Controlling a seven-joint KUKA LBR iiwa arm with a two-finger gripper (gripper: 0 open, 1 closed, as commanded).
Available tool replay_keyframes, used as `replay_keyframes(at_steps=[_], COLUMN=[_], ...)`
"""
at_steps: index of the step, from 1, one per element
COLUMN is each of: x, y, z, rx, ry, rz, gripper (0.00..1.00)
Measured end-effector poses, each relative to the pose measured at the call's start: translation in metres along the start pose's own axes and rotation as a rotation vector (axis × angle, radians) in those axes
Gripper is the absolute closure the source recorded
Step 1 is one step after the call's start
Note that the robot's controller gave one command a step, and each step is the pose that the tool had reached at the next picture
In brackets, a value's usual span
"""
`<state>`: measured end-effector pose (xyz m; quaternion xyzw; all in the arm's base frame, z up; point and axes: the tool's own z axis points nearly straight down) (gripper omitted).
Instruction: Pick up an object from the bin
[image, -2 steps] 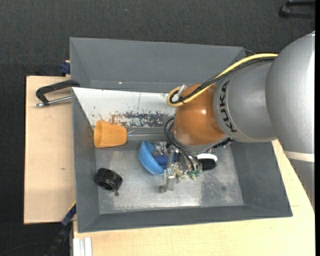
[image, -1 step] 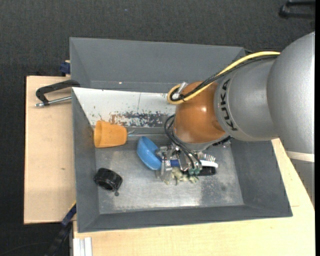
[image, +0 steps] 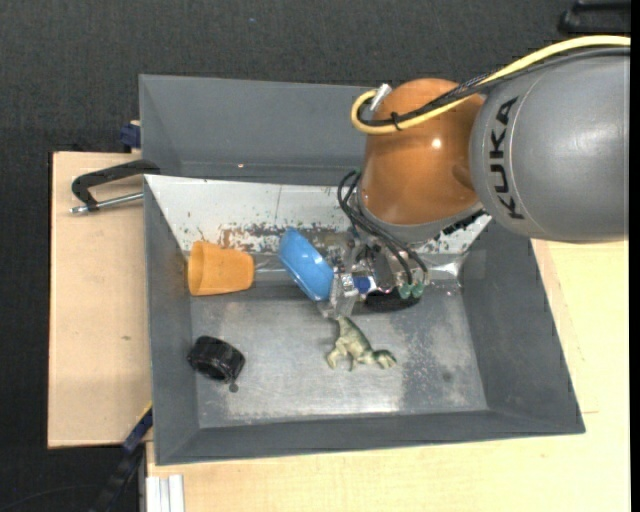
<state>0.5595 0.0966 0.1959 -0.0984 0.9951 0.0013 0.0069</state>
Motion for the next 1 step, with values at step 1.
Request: replay_keyframes(at_steps=[1], x=[-0.0166], y=[-0.005], z=[-0.0892], rx=[0.001], ry=[-0.001], rz=[-0.028], gripper=[1.0])
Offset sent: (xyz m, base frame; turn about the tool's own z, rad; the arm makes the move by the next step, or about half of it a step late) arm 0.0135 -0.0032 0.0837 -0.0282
